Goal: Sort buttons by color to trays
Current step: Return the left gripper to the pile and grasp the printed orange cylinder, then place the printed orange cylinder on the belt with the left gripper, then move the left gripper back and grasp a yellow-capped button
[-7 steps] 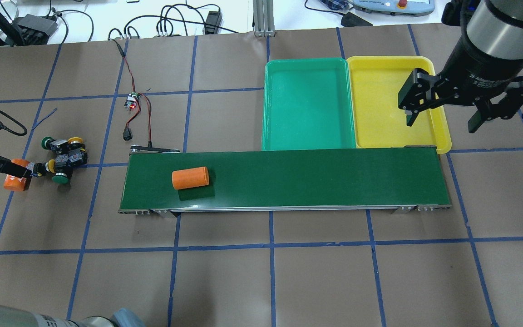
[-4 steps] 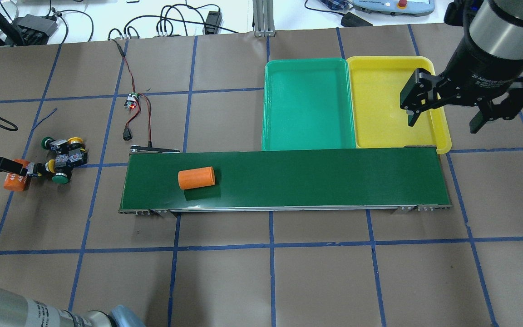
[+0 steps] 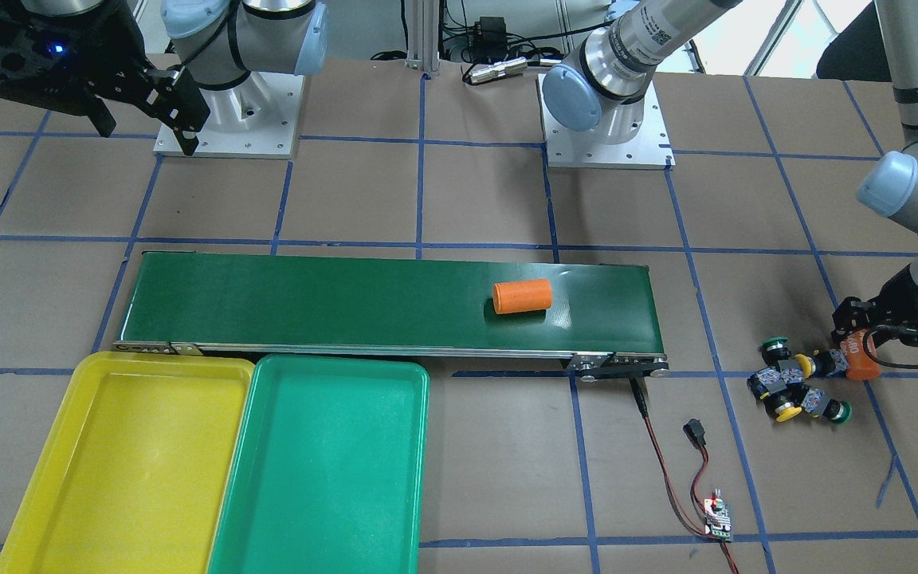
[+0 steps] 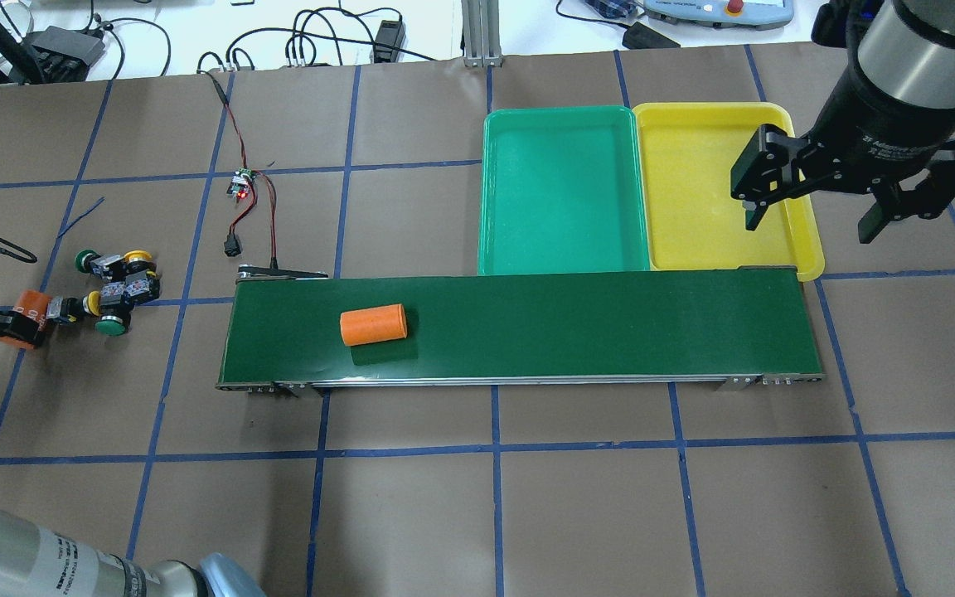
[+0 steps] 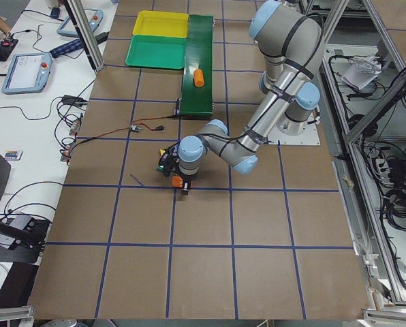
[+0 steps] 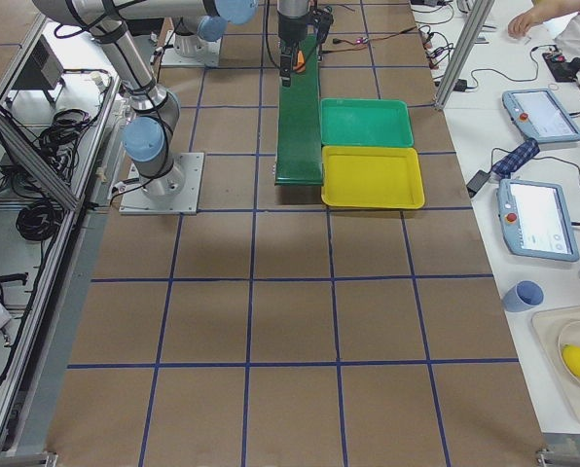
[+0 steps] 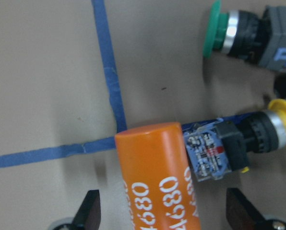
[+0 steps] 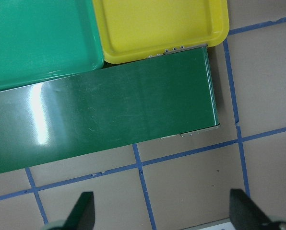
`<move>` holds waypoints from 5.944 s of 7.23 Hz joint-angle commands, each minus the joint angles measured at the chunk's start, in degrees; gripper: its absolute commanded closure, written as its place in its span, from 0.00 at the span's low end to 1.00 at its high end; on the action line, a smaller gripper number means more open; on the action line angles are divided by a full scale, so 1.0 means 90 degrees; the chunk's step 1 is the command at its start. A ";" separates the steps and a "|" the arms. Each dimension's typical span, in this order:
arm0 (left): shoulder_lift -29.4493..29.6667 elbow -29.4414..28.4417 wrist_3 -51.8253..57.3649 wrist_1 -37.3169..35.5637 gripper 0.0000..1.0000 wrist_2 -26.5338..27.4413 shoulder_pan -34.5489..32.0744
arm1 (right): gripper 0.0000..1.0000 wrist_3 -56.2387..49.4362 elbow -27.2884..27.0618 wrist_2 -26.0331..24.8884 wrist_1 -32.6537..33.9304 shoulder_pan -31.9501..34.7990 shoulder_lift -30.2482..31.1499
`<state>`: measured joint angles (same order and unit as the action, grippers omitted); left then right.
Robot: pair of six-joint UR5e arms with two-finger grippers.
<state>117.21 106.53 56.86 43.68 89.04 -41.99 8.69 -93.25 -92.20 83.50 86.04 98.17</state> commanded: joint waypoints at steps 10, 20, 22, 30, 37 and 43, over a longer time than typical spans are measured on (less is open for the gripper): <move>-0.2114 0.0087 0.4688 0.2676 0.95 -0.0724 -0.2780 | 0.00 0.0011 0.0000 -0.0010 0.0009 0.0000 0.0000; -0.2643 0.1386 0.4366 0.2141 0.00 -0.0391 -0.4759 | 0.00 0.0011 0.0000 -0.0019 0.0000 -0.0010 0.0000; -0.2895 0.1270 0.3930 0.2071 0.00 -0.0401 -0.4633 | 0.00 0.0011 0.0000 -0.0010 0.0009 -0.0010 0.0000; -0.1066 -0.0277 0.1448 0.0781 0.00 -0.0684 -0.1966 | 0.00 0.0001 0.0000 -0.0313 0.0000 0.0000 0.0000; 0.0004 -0.0685 0.5966 0.1773 0.04 -0.0558 -0.0833 | 0.00 0.0001 -0.0010 -0.0293 -0.0010 0.0020 0.0000; 0.0171 -0.0713 0.6612 0.1700 1.00 -0.0118 -0.0833 | 0.00 -0.0076 -0.0010 -0.0274 -0.0049 -0.0019 -0.0010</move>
<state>119.10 100.33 116.16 59.04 87.87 -49.44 8.54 -93.34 -94.81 83.40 86.11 98.09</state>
